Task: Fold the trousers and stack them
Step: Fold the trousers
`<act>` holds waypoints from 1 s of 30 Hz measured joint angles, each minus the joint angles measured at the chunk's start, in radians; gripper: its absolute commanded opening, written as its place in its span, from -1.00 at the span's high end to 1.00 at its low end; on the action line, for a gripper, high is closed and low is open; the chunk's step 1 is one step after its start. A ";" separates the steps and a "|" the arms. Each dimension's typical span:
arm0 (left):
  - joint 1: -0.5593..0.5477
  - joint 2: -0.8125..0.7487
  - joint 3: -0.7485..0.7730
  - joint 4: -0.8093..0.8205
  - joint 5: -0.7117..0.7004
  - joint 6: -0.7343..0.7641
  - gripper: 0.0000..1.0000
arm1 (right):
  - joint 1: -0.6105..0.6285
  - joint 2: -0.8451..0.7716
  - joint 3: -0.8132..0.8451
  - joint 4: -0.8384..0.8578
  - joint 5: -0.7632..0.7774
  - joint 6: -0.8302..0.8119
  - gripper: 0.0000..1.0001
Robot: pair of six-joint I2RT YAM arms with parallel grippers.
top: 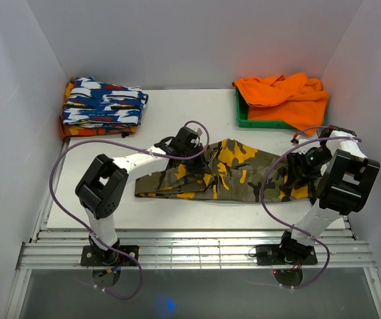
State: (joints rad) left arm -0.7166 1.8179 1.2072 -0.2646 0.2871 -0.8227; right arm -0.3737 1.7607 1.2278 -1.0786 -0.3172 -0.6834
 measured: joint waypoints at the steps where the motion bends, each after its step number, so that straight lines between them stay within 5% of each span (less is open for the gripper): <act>1: -0.004 0.002 0.000 0.003 0.000 -0.002 1.00 | 0.000 0.000 0.000 0.001 0.000 0.000 -0.48; 6: -0.013 0.017 0.000 0.011 0.000 -0.014 0.96 | 0.000 0.000 -0.001 0.005 0.000 0.000 -0.48; 11: -0.014 0.046 0.005 0.026 0.012 -0.019 0.12 | 0.000 0.000 -0.011 0.005 -0.008 0.000 -0.48; 15: -0.021 0.059 0.026 0.028 0.043 0.000 -0.12 | 0.003 0.000 -0.010 0.006 -0.031 0.001 -0.46; 23: -0.002 -0.081 0.028 0.037 0.295 0.188 -0.30 | 0.079 0.000 0.098 0.005 -0.116 0.028 -0.41; 26: 0.101 -0.219 -0.055 0.087 0.485 0.219 -0.51 | 0.154 -0.001 0.144 0.016 -0.170 0.039 -0.39; 30: 0.420 -0.321 -0.101 0.045 0.613 0.268 -0.50 | 0.307 -0.016 0.151 0.069 -0.241 0.072 -0.30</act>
State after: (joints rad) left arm -0.2970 1.4967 1.1061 -0.2199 0.9005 -0.5549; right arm -0.0666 1.7451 1.3785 -1.0096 -0.5587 -0.6109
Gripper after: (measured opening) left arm 0.753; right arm 0.676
